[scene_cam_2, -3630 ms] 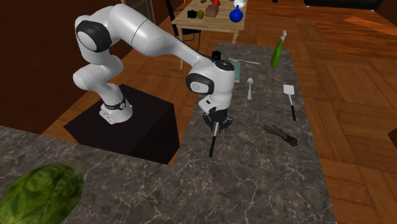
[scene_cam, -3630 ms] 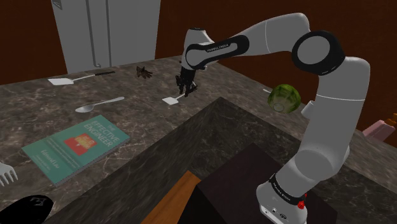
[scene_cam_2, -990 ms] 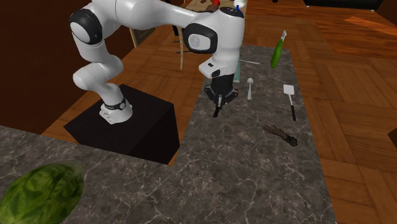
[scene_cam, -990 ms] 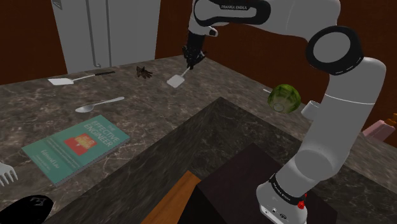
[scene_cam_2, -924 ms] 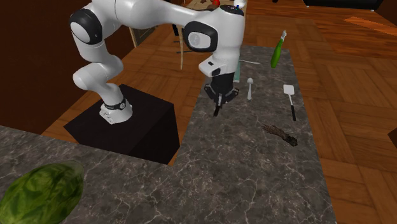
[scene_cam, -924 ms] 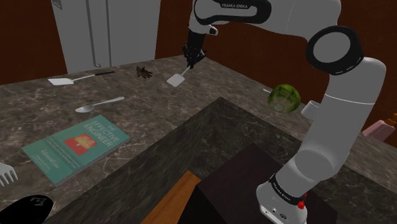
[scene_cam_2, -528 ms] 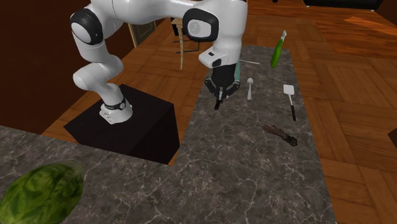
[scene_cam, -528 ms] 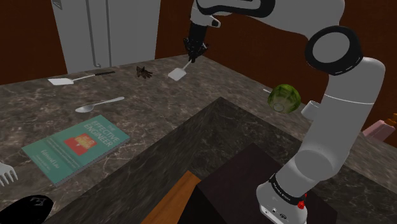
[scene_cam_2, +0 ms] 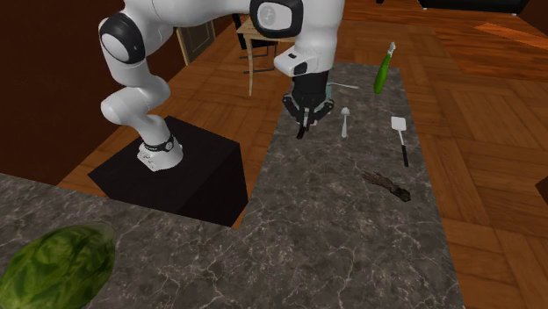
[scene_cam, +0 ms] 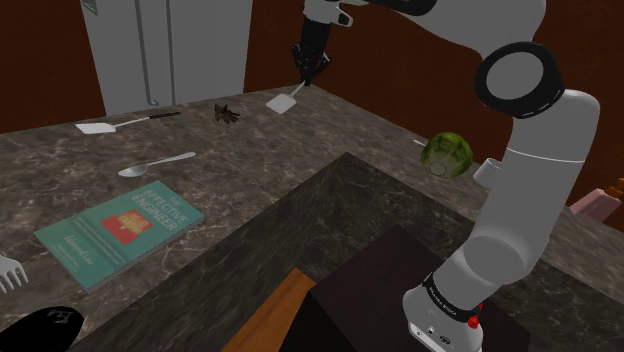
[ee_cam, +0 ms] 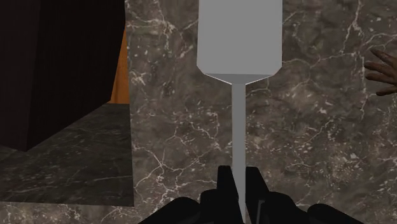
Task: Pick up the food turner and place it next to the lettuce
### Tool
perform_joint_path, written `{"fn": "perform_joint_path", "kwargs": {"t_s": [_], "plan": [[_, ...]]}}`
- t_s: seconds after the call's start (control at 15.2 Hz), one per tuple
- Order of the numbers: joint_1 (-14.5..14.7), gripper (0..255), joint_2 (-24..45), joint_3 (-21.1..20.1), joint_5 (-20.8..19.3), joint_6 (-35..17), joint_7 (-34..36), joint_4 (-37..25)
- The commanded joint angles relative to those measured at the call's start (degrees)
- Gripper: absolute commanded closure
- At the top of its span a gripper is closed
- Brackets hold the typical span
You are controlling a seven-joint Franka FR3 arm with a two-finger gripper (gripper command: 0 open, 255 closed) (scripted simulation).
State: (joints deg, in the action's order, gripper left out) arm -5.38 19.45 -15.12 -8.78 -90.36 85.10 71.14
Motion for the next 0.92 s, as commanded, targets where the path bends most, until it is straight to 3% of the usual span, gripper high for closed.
{"fn": "perform_joint_path", "kwargs": {"t_s": [0.0, 0.4, 0.86], "plan": [[0.2, 255, 0.6, 0.0, -0.1, 1.5, 0.0, -2.0], [-5.9, 255, -5.4, 2.2, 2.0, -1.7, -7.5, 6.4], [-11.9, 255, -9.1, 5.6, 3.5, -3.8, -16.6, 11.5]]}}
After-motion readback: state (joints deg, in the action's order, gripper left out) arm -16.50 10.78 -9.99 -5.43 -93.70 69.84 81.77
